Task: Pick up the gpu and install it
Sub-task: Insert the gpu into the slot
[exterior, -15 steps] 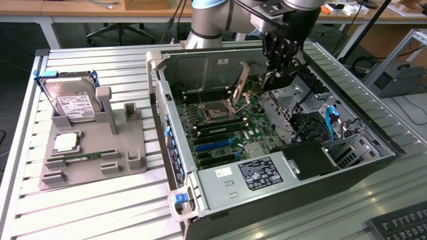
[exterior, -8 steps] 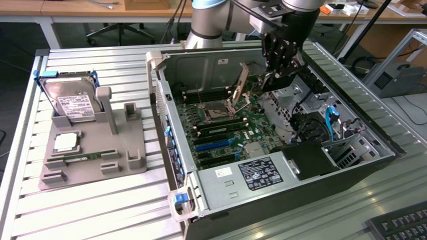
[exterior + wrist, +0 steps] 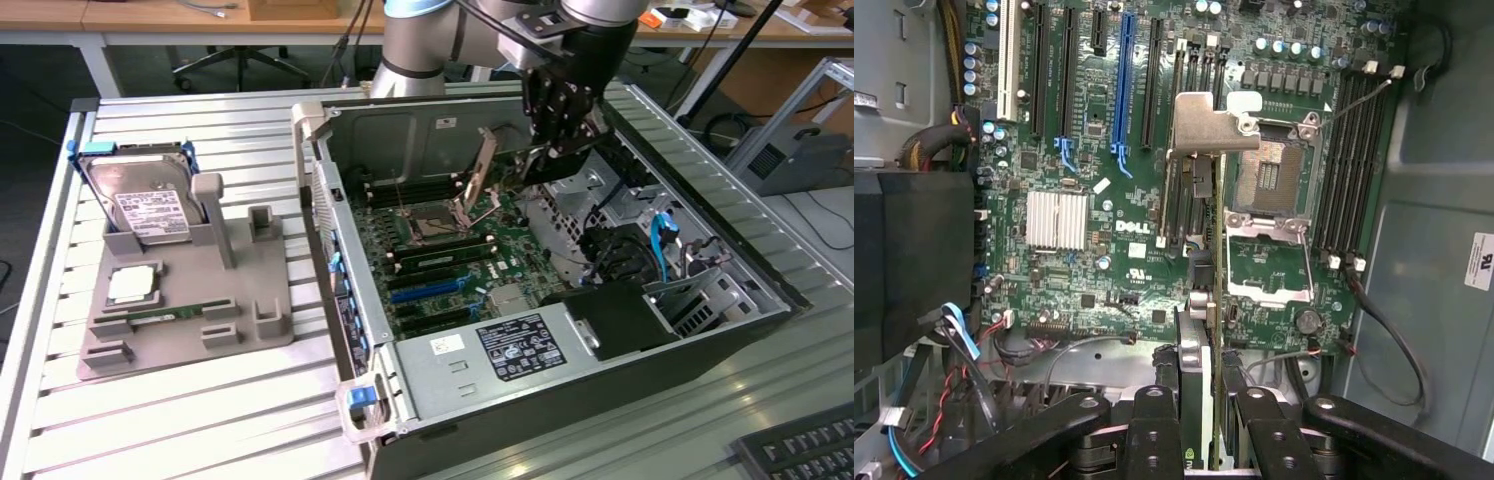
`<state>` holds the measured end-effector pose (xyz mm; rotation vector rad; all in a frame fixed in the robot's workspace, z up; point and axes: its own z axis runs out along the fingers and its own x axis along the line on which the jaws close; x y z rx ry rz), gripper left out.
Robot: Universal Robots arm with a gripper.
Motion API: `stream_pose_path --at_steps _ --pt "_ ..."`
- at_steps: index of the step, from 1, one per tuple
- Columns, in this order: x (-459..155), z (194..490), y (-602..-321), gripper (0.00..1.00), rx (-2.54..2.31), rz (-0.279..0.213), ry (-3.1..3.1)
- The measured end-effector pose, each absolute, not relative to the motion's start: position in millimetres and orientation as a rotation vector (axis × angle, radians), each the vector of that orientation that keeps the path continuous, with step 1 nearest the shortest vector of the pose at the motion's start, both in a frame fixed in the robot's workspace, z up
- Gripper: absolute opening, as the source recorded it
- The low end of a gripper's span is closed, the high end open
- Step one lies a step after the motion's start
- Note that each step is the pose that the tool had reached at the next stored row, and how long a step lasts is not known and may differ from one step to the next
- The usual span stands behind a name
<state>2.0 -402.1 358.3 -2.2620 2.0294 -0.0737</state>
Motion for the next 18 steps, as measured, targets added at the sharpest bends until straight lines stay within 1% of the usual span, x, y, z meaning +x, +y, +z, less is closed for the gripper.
stream_pose_path --at_steps 18 --pt "-1.9 353.3 -402.5 0.27 -2.263 -0.074 2.028"
